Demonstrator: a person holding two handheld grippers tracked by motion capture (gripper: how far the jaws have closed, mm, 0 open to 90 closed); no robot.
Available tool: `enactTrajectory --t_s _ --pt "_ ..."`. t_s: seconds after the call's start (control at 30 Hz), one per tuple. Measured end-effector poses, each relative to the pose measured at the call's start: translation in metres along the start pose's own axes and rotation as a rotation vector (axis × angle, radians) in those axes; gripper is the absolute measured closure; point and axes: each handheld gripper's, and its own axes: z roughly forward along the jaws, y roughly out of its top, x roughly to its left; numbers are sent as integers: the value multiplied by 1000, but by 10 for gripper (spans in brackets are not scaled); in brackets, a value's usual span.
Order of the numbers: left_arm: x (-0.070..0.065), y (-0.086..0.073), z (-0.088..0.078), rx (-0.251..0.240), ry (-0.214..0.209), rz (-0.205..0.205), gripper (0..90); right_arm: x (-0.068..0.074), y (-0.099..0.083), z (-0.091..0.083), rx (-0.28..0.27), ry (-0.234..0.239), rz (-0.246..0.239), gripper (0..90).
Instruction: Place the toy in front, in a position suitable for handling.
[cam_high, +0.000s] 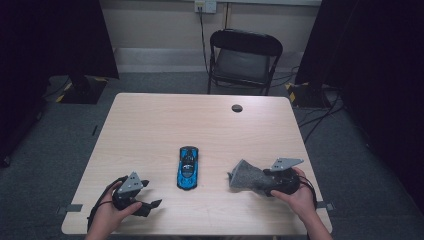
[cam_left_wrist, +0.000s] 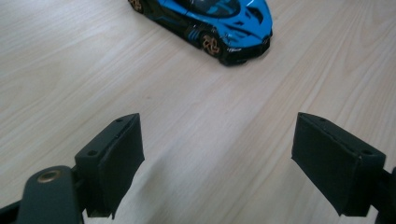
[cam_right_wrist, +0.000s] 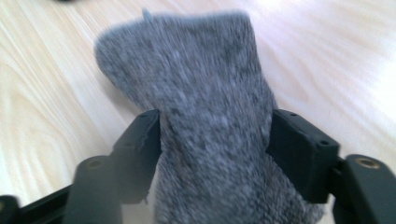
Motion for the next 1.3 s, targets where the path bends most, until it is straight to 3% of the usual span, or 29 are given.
enactTrajectory --t_s 0.17,0.3,0.6,0.83,0.9,1.0,1.2,1.3 --pt "-7 13 10 -14 -25 -34 159 8 15 -4 -21 8 -10 291" --pt "-15 28 28 -44 -25 -94 158 14 20 4 -12 9 -31 287" --pt "-20 41 64 -6 -6 -96 158 13 13 16 1 32 -12 283" --pt "-21 53 77 -6 19 -109 153 14 13 17 7 33 -22 280" --pt "-21 56 79 -4 44 -115 162 14 13 17 8 33 -17 276" --pt "-19 56 81 -5 40 -122 157 16 14 17 2 32 -19 270" --pt "-15 54 80 -6 21 -119 157 26 32 14 -32 48 -56 268" --pt "-15 54 81 -4 23 -122 154 37 48 18 -40 86 -87 341"
